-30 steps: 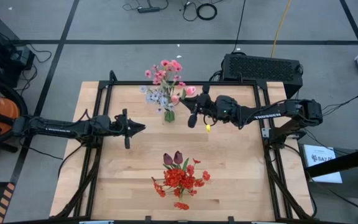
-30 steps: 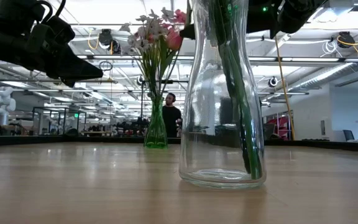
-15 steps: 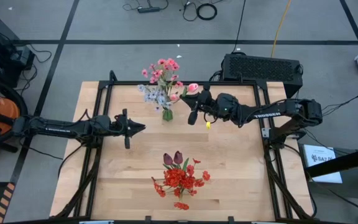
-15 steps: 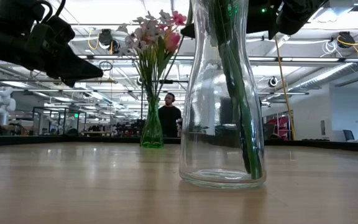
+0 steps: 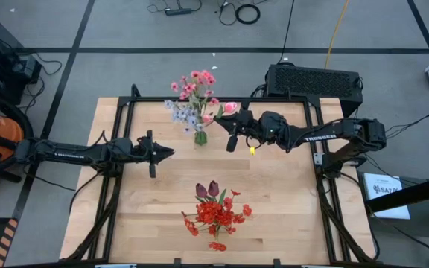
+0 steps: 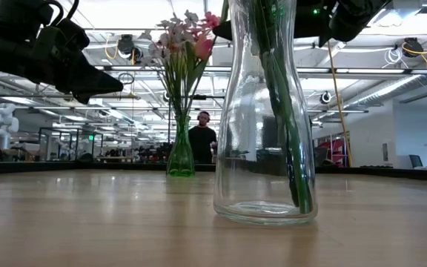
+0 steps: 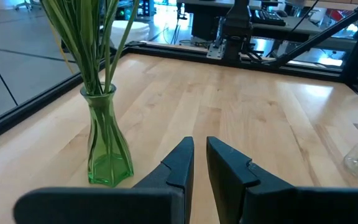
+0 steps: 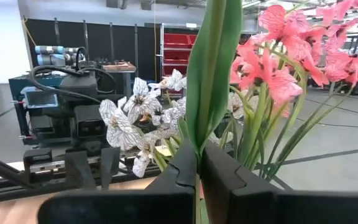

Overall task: Sort flowers into vase by color
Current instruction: Put the pink tulip into the green vase

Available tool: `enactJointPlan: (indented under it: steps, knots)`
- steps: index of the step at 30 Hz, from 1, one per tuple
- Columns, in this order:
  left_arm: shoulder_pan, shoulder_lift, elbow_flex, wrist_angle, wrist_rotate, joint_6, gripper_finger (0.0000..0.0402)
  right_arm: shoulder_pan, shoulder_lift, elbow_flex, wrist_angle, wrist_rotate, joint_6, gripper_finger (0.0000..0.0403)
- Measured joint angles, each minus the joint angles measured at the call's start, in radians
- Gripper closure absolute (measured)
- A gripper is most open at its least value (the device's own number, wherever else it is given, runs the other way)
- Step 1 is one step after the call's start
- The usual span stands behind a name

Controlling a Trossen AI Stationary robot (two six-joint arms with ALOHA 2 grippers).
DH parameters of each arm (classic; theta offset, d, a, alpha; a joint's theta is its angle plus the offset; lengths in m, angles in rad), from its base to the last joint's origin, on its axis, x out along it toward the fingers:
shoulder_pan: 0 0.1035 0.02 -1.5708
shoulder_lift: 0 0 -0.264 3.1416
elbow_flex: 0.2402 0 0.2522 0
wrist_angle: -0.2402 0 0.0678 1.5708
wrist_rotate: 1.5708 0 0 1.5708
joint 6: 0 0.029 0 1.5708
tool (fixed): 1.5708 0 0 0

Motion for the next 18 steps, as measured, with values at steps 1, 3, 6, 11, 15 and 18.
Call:
enactJointPlan:
  steps: [1, 3, 6, 11, 15, 18]
  knots:
    - [0.000, 0.000, 0.000, 0.000, 0.000, 0.000, 0.0352, 0.000, 0.003, 0.001, 0.000, 0.000, -0.005, 0.0402]
    - [0.000, 0.000, 0.000, 0.000, 0.000, 0.000, 0.0352, 0.000, 0.019, 0.021, -0.003, -0.001, -0.021, 0.0402]
    - [0.000, 0.000, 0.000, 0.000, 0.000, 0.000, 0.0352, 0.000, 0.058, 0.087, -0.052, -0.006, -0.060, 0.0402]
    - [0.000, 0.000, 0.000, 0.000, 0.000, 0.000, 0.0352, -0.007, 0.159, 0.228, -0.228, -0.007, -0.086, 0.0402]
    - [0.000, 0.000, 0.000, 0.000, 0.000, -0.001, 0.0352, -0.008, 0.229, 0.305, -0.255, -0.006, -0.075, 0.0402]
    - [0.000, 0.000, 0.000, 0.000, 0.000, -0.001, 0.0352, -0.008, 0.267, 0.332, -0.262, -0.006, -0.044, 0.0402]
